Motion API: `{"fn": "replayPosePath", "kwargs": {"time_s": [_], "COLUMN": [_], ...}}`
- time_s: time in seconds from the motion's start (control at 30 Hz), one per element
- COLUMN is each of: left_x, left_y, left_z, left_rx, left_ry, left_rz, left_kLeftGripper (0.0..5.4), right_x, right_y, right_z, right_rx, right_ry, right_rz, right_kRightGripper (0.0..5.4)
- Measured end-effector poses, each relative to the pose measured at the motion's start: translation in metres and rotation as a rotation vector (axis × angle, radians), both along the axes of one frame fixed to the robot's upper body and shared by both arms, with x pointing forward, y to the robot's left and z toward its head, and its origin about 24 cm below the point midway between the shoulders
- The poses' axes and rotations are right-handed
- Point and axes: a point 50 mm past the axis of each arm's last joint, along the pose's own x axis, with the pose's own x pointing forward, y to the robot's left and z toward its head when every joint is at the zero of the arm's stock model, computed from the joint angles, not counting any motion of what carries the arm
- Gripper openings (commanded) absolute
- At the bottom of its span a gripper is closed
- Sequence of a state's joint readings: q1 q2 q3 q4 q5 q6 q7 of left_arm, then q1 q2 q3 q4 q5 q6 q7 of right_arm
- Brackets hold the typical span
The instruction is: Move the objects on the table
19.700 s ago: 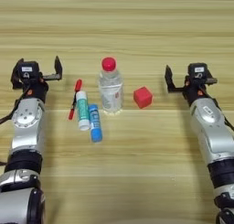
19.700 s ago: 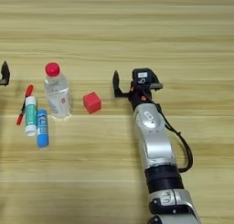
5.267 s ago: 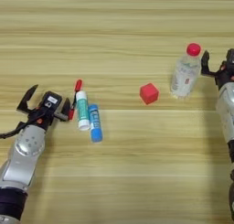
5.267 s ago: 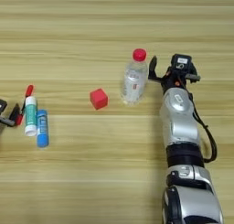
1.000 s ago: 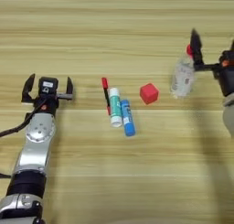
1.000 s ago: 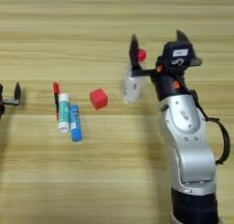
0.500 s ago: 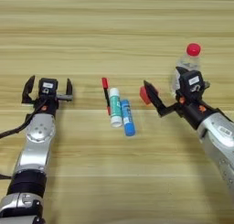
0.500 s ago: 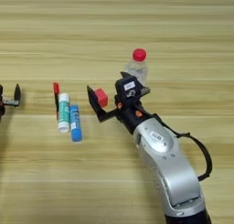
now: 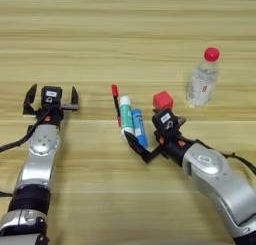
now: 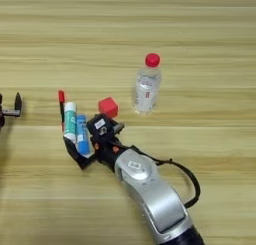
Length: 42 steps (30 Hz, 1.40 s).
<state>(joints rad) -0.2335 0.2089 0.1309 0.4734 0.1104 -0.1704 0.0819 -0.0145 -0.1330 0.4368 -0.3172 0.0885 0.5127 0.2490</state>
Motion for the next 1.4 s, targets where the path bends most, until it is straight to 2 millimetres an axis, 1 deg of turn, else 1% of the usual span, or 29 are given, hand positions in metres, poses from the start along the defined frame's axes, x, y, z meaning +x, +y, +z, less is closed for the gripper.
{"fn": "replayPosePath", "kwargs": {"time_s": [0.13,0.27,0.57,0.77,1.13,1.3,1.4], "left_x": [0.0,0.0,0.001,0.001,0.001,0.001,0.001], "left_y": [0.0,0.0,0.0,-0.001,-0.001,-0.001,-0.001], "left_z": [0.0,0.0,0.0,0.0,0.0,0.001,0.001], "left_rx": [0.0,0.0,0.0,-0.001,-0.002,-0.002,-0.002], "left_ry": [0.0,-0.001,-0.002,-0.003,-0.004,-0.004,-0.004], "left_rz": [0.001,0.001,0.0,0.0,0.0,0.0,0.0], "left_kLeftGripper": [5.4,5.4,5.4,5.4,5.4,5.4,5.4], "right_x": [0.0,-0.001,0.001,0.003,0.019,0.022,0.023], "right_y": [-0.001,-0.006,-0.011,-0.012,-0.008,-0.008,-0.009], "right_z": [-0.001,-0.006,-0.028,-0.031,-0.036,-0.037,-0.038], "right_rx": [-0.006,-0.024,-0.065,-0.061,-0.022,-0.019,-0.026], "right_ry": [0.002,0.016,0.091,0.097,0.092,0.086,0.086], "right_rz": [0.003,-0.012,-0.021,-0.031,-0.078,-0.09,-0.094], "right_kRightGripper": [5.37,5.37,5.37,5.37,5.37,5.37,5.06]}}
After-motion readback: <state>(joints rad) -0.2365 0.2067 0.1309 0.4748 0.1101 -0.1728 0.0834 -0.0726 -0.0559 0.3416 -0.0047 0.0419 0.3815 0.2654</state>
